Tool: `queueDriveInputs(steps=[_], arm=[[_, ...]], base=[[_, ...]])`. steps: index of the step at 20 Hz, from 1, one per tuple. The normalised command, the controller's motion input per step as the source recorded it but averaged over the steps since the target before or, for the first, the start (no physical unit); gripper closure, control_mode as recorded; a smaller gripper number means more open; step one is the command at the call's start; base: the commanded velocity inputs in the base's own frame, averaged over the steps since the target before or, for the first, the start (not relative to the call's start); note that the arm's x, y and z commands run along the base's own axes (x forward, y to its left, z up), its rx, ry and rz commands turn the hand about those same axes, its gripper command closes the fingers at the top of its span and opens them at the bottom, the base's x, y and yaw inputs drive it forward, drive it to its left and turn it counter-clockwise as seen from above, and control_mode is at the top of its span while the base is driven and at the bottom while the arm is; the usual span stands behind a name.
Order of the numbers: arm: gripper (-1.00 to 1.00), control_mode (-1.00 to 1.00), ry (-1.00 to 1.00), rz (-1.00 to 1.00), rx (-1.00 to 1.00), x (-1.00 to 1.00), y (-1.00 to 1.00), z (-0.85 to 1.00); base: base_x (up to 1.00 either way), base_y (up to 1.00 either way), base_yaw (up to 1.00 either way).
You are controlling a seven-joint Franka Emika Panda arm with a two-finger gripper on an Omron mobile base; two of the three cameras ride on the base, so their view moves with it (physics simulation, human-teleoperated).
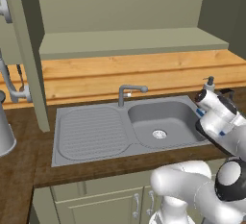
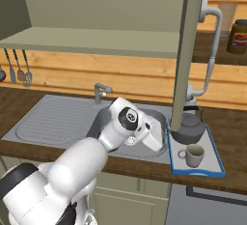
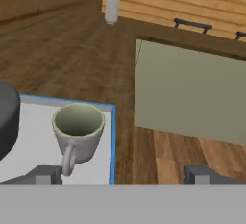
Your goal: Pick the kettle from the counter and place it on the tray. Then pick the mug from the cabinet and place it on the tray. Then close the cabinet doors.
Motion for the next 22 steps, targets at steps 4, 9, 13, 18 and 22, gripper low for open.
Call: queueDriveInputs(steps=[4,9,13,18,22], arm=[[-1.00,-1.00,-0.08,-0.17,0.01,-0.46,0.31,0.58],[-1.00,-1.00,-0.15,-0.18,0.00,-0.43,0.31,0.50],[-1.00,-1.00,-0.15,-0.10,0.00,-0.45,0.19,0.40],[-1.00,-1.00,-0.12,-0.04,0.00,-0.45,0.21,0.36],[-1.00,-1.00,-0.14,-0.01,0.00,-0.47,0.15,0.31]], base=[[0.00,0.00,0.00],[0.00,0.00,0.00],[0.00,0.00,0.00],[0.00,0.00,0.00],[0.00,0.00,0.00]])
